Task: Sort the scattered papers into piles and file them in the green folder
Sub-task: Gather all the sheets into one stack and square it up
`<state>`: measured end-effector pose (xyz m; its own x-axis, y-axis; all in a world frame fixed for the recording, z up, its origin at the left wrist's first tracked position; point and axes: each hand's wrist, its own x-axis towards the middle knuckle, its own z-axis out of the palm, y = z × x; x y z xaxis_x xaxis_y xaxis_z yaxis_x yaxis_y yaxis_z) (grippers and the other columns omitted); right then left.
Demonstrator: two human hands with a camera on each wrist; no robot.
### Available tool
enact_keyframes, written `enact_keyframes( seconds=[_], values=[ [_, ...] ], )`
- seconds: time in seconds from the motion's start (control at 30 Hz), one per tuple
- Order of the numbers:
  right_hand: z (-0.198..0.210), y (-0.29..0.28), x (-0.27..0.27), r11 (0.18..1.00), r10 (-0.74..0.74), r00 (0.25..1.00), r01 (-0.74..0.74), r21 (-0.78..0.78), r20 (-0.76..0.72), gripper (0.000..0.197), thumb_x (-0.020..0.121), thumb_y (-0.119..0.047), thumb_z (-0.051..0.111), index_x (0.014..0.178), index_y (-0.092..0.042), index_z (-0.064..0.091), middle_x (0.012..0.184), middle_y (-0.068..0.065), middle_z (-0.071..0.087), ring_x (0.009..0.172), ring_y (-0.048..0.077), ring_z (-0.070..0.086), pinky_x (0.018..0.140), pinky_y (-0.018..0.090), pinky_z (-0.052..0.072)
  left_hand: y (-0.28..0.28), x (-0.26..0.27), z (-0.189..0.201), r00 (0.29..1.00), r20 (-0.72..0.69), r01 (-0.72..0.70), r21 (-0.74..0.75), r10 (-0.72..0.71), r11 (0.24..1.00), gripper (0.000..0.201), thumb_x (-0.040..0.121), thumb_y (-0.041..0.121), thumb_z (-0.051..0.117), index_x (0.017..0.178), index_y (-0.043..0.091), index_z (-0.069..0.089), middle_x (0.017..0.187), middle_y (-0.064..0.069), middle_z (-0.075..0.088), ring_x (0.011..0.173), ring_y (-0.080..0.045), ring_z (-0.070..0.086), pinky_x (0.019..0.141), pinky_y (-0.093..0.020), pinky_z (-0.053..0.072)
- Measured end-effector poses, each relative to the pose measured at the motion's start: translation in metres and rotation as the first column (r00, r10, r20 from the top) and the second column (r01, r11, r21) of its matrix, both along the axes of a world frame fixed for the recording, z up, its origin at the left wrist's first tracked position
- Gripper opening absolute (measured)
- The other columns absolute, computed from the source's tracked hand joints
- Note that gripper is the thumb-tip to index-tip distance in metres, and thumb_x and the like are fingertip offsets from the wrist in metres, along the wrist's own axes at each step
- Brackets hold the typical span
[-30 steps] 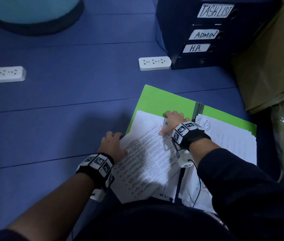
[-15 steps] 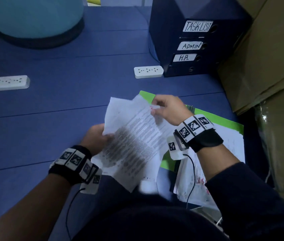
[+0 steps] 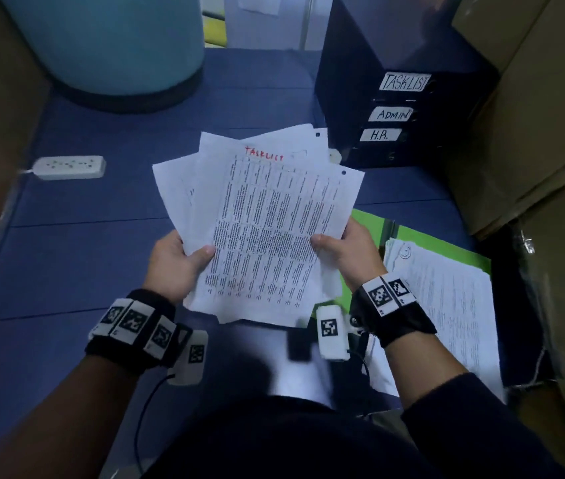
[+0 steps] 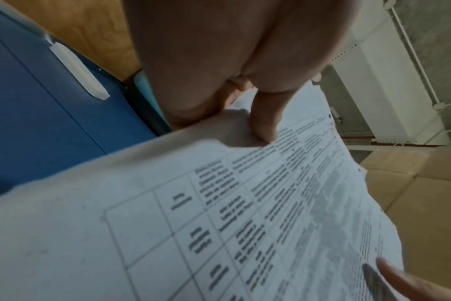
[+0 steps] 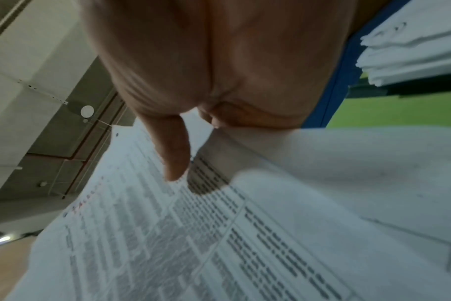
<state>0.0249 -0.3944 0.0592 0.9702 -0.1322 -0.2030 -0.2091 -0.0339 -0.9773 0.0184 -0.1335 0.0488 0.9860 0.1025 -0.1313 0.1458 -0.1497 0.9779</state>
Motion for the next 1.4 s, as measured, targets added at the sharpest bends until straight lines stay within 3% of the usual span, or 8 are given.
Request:
enact_keyframes(
  seconds=[0.13,0.2,0.37,0.53,0.67,0.8,1.0,1.4],
  values=[
    [0.019,0.02,-0.006,0.995,-0.007,0.985,0.024,-0.094,0.174,0.019,0.082,0.004,0.067,0.093,-0.012,0.067,0.091,-0.004,0.07,0.081,0.002,0.067,0.08,0.021,0.052,0.017,-0.005,0.009,0.995,0.084,-0.063,0.054,0.059,0.997,0.024,0.083,-0.003,0.067,0.08,0.02,0.065,0.071,0.018,0.068,0.068,0.009,0.063,0.07,-0.015,0.051],
    [0.021,0.027,-0.011,0.995,0.018,0.976,0.004,-0.101,0.218,0.02,0.083,0.003,0.066,0.093,-0.015,0.065,0.092,-0.006,0.069,0.084,-0.001,0.066,0.081,0.018,0.051,0.023,-0.008,0.011,0.99,0.116,-0.085,0.076,0.075,0.994,0.018,0.082,-0.002,0.068,0.08,0.015,0.065,0.079,0.012,0.067,0.067,0.011,0.062,0.067,-0.01,0.048],
    [-0.005,0.047,-0.029,0.995,0.054,0.988,-0.04,-0.096,0.145,0.044,0.074,-0.005,0.073,0.111,-0.016,0.051,0.106,0.001,0.065,0.097,0.011,0.064,0.088,0.027,0.051,0.031,-0.027,0.0,0.992,0.082,-0.101,0.001,0.101,0.995,0.05,0.078,-0.009,0.067,0.118,0.014,0.046,0.112,-0.004,0.063,0.103,-0.016,0.063,0.089,-0.032,0.05],
    [-0.03,0.066,-0.038,0.981,0.019,0.998,-0.007,-0.193,0.059,0.037,0.083,-0.006,0.068,0.112,-0.021,0.05,0.11,0.003,0.065,0.102,0.018,0.063,0.094,0.042,0.05,0.024,-0.037,-0.01,0.997,0.037,-0.073,-0.005,0.074,0.997,0.048,0.088,-0.008,0.056,0.119,0.022,0.036,0.108,0.012,0.059,0.096,0.003,0.059,0.091,-0.028,0.048],
    [-0.024,0.061,-0.042,0.949,-0.032,0.999,0.043,-0.311,0.04,0.024,0.092,-0.008,0.055,0.115,-0.014,0.056,0.105,-0.001,0.065,0.096,0.015,0.062,0.086,0.028,0.05,0.008,-0.035,-0.009,0.997,0.049,-0.064,0.035,0.062,0.997,0.04,0.093,-0.005,0.048,0.124,0.018,0.038,0.112,0.006,0.055,0.102,-0.011,0.055,0.091,-0.027,0.042],
    [-0.007,0.016,-0.049,0.939,-0.144,0.982,0.174,-0.295,0.122,0.018,0.091,-0.007,0.057,0.107,-0.015,0.055,0.096,-0.009,0.063,0.084,0.0,0.059,0.069,0.004,0.042,-0.026,-0.021,-0.012,0.999,0.007,0.04,0.069,-0.041,0.997,0.033,0.092,-0.003,0.048,0.11,0.024,0.041,0.109,0.006,0.06,0.1,-0.012,0.059,0.095,-0.04,0.047],
    [0.005,-0.089,-0.079,0.853,-0.392,0.915,0.399,-0.337,0.093,0.021,0.088,-0.006,0.06,0.104,-0.018,0.054,0.096,-0.007,0.063,0.091,0.012,0.061,0.082,0.025,0.046,-0.126,-0.015,-0.013,0.936,-0.112,0.349,0.182,-0.333,0.919,0.035,0.091,0.001,0.05,0.123,0.015,0.049,0.118,-0.002,0.062,0.108,-0.02,0.059,0.099,-0.039,0.046],
    [-0.034,-0.233,-0.116,0.692,-0.598,0.774,0.368,-0.621,-0.208,0.038,0.087,-0.014,0.065,0.121,-0.008,0.05,0.119,0.01,0.063,0.098,0.025,0.06,0.078,0.026,0.042,-0.277,-0.035,-0.042,0.728,-0.372,0.678,0.269,-0.575,0.684,0.048,0.089,0.003,0.058,0.132,0.01,0.04,0.124,-0.009,0.06,0.099,-0.022,0.059,0.08,-0.024,0.044]
  ],
)
